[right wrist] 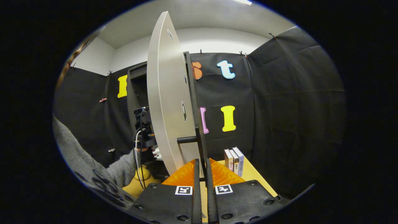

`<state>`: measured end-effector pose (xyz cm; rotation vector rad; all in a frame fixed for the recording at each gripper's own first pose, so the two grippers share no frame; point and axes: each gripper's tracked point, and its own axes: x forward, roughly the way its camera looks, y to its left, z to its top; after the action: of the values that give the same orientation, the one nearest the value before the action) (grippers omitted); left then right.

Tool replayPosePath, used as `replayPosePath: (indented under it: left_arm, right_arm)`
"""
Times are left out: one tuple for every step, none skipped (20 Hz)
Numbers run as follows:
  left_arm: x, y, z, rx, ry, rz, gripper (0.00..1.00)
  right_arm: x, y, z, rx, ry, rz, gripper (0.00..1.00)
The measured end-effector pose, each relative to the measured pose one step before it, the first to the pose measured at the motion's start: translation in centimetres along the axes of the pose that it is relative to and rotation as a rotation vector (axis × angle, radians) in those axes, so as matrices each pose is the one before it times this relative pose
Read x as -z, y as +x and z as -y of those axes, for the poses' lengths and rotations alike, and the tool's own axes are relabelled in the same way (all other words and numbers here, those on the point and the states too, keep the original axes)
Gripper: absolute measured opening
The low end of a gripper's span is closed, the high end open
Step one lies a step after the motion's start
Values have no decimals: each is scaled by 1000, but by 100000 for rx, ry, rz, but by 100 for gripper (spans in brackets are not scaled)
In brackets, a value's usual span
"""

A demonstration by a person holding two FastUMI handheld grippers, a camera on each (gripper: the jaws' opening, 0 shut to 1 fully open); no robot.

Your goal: Open the cabinet door with the right hand, grasp the bottle in the cabinet with the left hand and place it on the coaster, then close the cabinet door with the right hand.

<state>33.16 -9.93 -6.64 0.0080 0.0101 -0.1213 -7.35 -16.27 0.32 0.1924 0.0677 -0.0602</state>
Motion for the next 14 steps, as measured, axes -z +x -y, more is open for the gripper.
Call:
replayPosePath:
  left_arm:
    - [288,644,-46,-35,135,-152,87]
    - [341,742,-222,-430,-54,-504,87]
    - [308,557,-138,-522,62,-648,87]
    - [596,605,-226,-1042,372,-975,87]
    - [390,744,-196,-916,308,-1046,87]
    - [395,534,-192,-428,58,-887,88]
    - [334,698,-90,-325,-416,-818,84]
    - [369,507,99,120,-661,-1151,87]
    - [438,113,113,-97,144,-885,88]
    - [229,559,53,59,553,-644,88]
    - [193,505,131,-28,821,-374,87]
    - [107,560,218,239,506,-89,88]
    - [-35,341,161,300,85,185,88]
    - [103,453,4,113,-148,-120,88]
  right_arm:
    - [46,-359,287,-286,865,-492,12]
    - [-76,-582,271,157,1072,-276,12]
    - [-216,-521,290,906,700,477,12]
    - [-248,-574,290,1241,595,665,12]
    - [-242,-662,502,2084,426,804,12]
    - [-114,-148,624,2195,-77,458,12]
    - [-62,-73,862,3215,-406,410,12]
    - [-109,-213,583,2515,-151,305,12]
    - [-85,-115,416,1583,211,203,12]
    - [-57,112,82,1000,302,63,12]
    - [-130,86,129,651,209,456,12]
    - [-175,230,68,122,451,281,12]
    - [-83,232,51,-35,531,247,12]
    - [-158,175,218,429,96,243,12]
